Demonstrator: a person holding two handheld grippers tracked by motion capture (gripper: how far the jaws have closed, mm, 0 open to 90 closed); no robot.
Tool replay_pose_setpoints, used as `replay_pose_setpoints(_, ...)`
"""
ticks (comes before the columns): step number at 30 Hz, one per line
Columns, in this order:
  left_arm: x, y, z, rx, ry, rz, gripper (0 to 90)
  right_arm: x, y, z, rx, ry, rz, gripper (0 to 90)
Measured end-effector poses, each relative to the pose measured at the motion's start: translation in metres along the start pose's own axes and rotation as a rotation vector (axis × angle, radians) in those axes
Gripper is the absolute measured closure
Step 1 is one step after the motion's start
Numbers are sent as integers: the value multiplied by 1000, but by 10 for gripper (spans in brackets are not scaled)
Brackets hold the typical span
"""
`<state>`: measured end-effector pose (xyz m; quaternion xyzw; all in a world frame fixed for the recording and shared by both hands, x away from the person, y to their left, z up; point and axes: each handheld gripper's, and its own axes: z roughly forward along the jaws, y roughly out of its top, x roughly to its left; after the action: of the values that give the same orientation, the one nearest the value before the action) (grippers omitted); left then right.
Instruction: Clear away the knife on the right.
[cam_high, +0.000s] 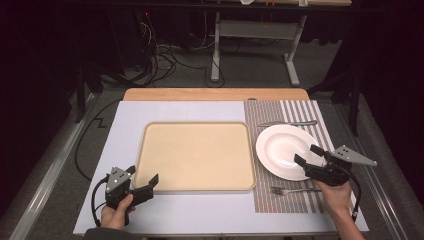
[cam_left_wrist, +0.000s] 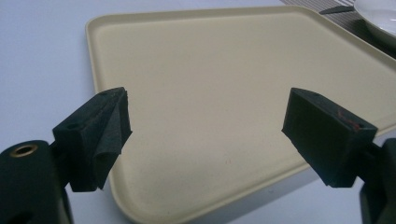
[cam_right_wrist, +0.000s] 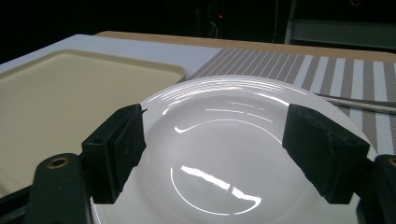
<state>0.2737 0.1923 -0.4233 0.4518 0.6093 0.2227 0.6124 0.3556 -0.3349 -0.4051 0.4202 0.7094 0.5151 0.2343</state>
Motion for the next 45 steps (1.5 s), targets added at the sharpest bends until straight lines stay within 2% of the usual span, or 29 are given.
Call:
replay_pose_setpoints(22, 1, 0, 1, 1, 5, 3, 159, -12, 12, 24, 17, -23, 5, 227)
replay_pose_setpoints(26, 1, 0, 1, 0, 7, 3, 159, -15, 17, 30, 27, -37, 15, 228)
replay_pose_setpoints(29, 1, 0, 2, 0, 8, -2, 159, -18, 22, 33, 14, -44, 23, 227)
replay_pose_setpoints(34, 2, 0, 3, 5, 10, -3, 159, -24, 25, 38, 13, -56, 61, 218)
replay_pose_setpoints(35, 2, 0, 4, 4, 9, -6, 159, -26, 27, 41, 17, -65, 81, 217)
replay_pose_setpoints(39, 1, -1, 3, 4, 8, -6, 159, -32, 29, 46, 15, -77, 99, 217)
replay_pose_setpoints(41, 2, 0, 3, 4, 10, -4, 159, -35, 29, 49, 35, -80, 110, 219)
replay_pose_setpoints(45, 2, 0, 3, 0, 14, -8, 159, -40, 33, 54, 73, -93, 101, 233)
